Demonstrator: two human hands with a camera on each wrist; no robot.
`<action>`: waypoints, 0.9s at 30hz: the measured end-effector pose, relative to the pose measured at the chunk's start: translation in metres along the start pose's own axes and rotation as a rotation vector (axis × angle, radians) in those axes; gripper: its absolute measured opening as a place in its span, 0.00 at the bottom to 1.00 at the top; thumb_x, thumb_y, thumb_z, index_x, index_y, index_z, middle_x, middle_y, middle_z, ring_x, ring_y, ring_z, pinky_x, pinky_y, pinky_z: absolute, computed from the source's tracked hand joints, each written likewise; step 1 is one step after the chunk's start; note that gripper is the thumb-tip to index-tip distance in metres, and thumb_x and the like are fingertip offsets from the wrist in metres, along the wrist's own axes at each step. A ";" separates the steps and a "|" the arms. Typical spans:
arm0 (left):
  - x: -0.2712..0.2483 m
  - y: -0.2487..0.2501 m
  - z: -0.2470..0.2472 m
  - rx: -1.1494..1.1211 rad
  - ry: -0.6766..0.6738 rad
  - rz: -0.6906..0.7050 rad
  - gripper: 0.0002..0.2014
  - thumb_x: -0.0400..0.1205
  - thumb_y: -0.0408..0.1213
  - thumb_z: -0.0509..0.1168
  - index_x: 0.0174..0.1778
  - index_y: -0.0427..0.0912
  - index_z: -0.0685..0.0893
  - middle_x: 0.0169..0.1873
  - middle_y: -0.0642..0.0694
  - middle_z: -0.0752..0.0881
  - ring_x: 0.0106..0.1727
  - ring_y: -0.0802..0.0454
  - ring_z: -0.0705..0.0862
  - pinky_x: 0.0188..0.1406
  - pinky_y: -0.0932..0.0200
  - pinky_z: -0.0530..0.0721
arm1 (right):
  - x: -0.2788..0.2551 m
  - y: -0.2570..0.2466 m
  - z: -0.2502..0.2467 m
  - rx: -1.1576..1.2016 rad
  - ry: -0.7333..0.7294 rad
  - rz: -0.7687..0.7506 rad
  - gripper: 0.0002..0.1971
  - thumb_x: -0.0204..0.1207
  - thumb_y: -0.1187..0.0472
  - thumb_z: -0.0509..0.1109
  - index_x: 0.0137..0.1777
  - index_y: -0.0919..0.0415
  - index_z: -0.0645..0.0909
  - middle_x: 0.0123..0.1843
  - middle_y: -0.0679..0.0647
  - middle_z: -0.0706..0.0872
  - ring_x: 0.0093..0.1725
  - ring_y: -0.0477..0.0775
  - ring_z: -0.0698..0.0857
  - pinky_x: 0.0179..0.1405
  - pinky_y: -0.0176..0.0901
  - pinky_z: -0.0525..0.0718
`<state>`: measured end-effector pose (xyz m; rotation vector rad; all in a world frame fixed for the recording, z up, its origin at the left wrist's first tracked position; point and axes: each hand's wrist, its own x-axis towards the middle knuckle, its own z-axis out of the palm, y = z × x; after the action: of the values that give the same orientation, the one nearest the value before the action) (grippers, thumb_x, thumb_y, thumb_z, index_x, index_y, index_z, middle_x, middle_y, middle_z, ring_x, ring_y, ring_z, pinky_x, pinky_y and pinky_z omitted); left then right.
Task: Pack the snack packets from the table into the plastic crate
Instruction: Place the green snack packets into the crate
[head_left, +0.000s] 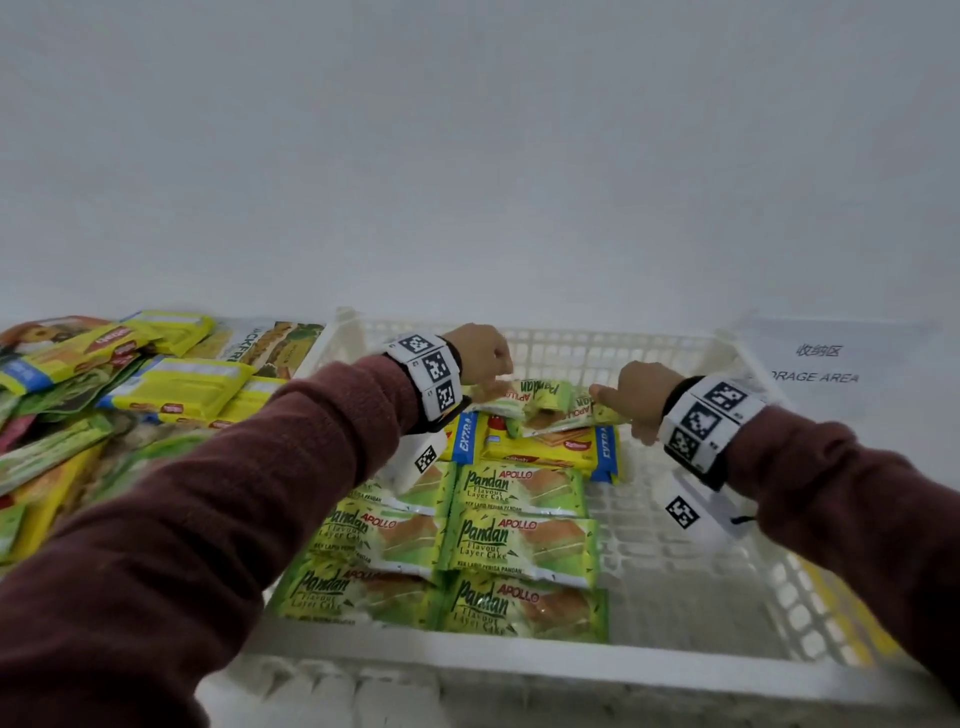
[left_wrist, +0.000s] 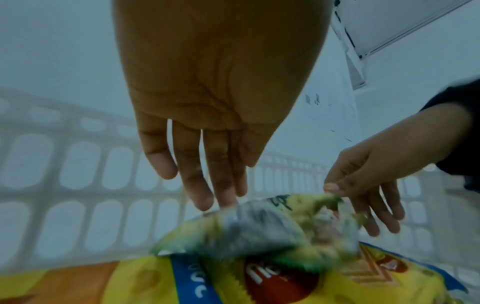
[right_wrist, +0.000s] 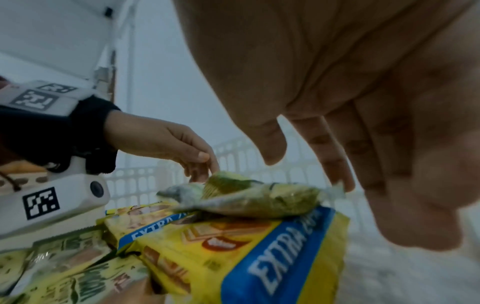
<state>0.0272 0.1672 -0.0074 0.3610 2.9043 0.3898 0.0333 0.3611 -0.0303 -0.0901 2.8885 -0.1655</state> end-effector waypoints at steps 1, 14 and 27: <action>0.001 -0.001 0.002 0.013 -0.009 -0.002 0.14 0.83 0.37 0.60 0.59 0.36 0.85 0.58 0.42 0.86 0.61 0.46 0.82 0.55 0.59 0.76 | 0.003 0.001 0.004 0.040 0.005 0.005 0.26 0.83 0.46 0.55 0.27 0.62 0.66 0.29 0.56 0.85 0.31 0.55 0.78 0.39 0.43 0.78; 0.002 -0.001 0.016 0.114 -0.171 0.005 0.21 0.79 0.41 0.68 0.65 0.33 0.79 0.63 0.42 0.81 0.63 0.45 0.80 0.59 0.56 0.77 | 0.007 0.002 0.003 0.372 0.014 0.155 0.19 0.72 0.56 0.75 0.49 0.74 0.83 0.25 0.54 0.81 0.28 0.51 0.79 0.27 0.37 0.74; -0.038 0.011 -0.020 -0.129 -0.287 0.010 0.23 0.79 0.29 0.66 0.71 0.45 0.74 0.32 0.45 0.75 0.29 0.57 0.71 0.23 0.67 0.71 | -0.017 -0.010 -0.017 1.192 0.214 -0.199 0.14 0.78 0.73 0.64 0.40 0.52 0.75 0.37 0.56 0.82 0.19 0.38 0.82 0.21 0.34 0.83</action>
<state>0.0612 0.1629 0.0201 0.3766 2.5852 0.4805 0.0462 0.3538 -0.0084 -0.1346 2.4528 -1.9153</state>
